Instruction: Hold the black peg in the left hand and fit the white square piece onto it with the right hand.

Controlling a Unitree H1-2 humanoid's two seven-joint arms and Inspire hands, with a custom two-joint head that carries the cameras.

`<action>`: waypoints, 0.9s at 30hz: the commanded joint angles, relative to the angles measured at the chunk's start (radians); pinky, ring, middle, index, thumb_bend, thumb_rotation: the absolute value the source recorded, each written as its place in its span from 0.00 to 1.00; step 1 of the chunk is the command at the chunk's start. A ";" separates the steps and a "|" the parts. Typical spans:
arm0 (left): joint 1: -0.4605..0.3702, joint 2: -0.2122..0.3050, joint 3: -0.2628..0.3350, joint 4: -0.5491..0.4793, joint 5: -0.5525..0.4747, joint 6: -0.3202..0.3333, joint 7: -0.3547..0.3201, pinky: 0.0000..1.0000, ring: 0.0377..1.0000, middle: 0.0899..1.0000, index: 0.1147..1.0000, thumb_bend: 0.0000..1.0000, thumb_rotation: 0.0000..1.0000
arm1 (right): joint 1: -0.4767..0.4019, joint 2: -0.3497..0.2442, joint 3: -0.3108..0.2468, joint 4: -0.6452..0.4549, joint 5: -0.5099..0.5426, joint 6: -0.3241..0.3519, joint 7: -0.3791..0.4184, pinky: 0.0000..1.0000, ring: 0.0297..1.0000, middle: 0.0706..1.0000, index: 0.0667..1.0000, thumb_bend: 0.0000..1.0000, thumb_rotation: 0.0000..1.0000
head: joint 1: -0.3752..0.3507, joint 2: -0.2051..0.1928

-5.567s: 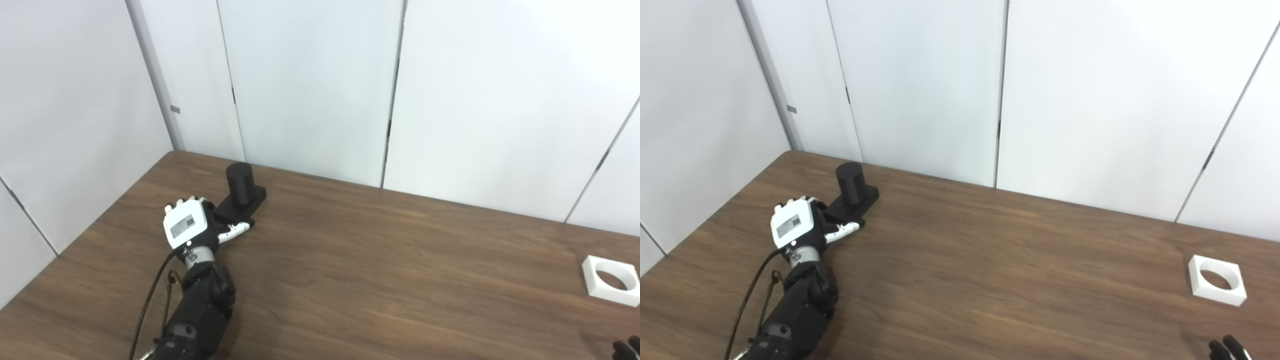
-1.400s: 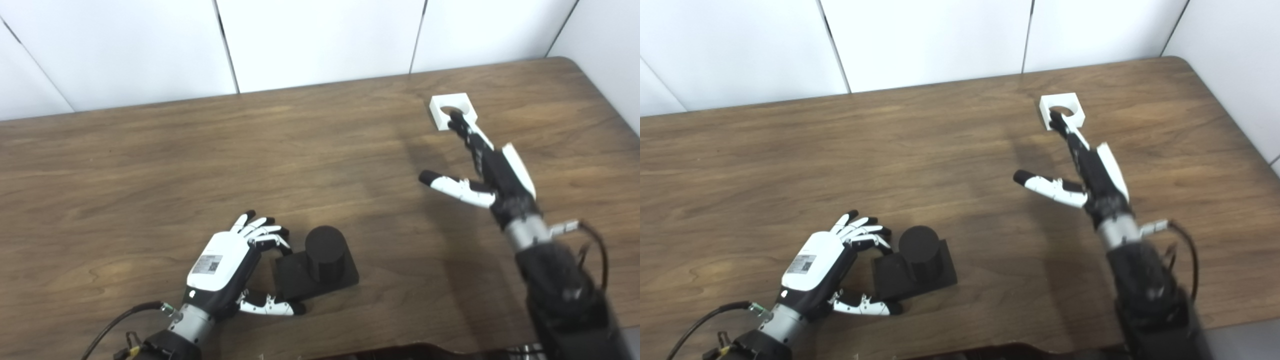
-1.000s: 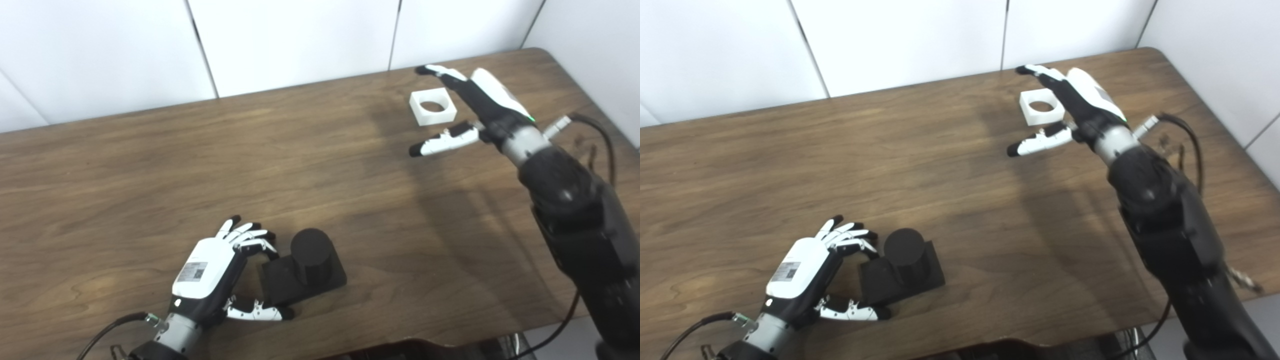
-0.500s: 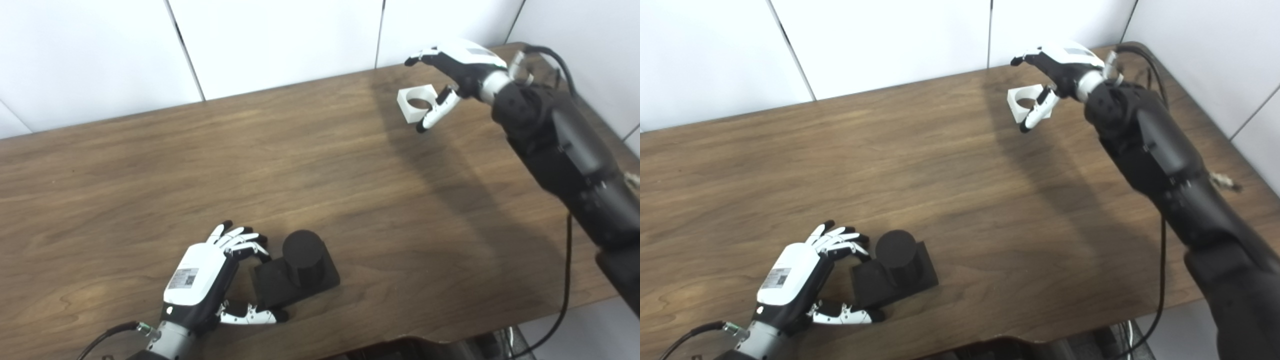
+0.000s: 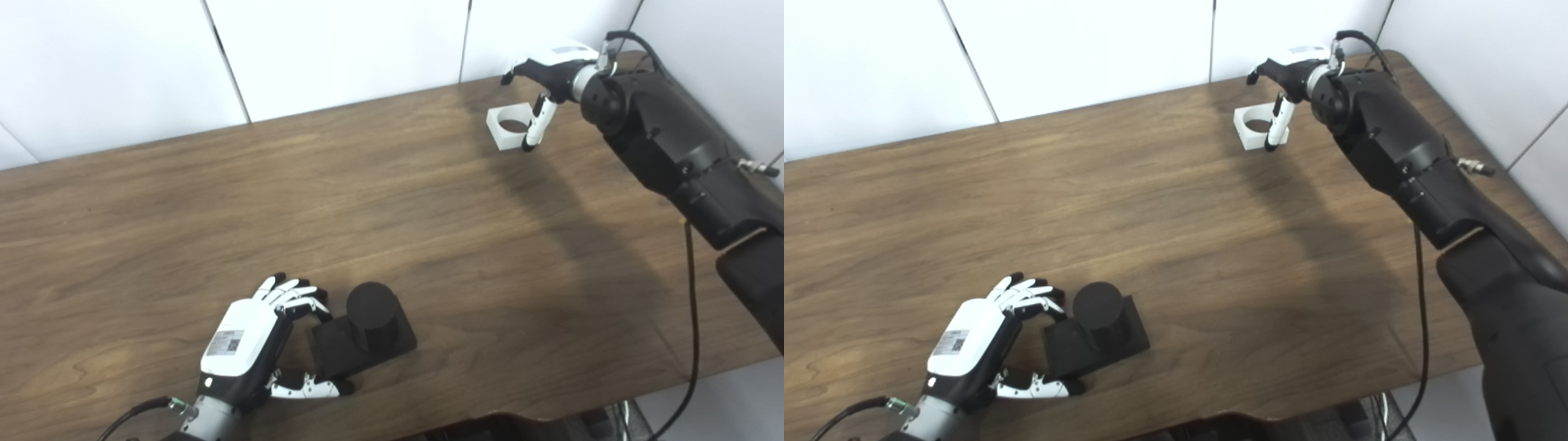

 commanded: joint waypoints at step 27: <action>0.029 0.009 -0.010 -0.005 0.019 0.023 -0.066 0.97 0.86 0.76 0.42 0.52 0.05 | -0.056 0.003 0.019 0.017 -0.044 0.009 0.017 1.00 1.00 0.95 0.81 0.93 0.22 | 0.006 0.008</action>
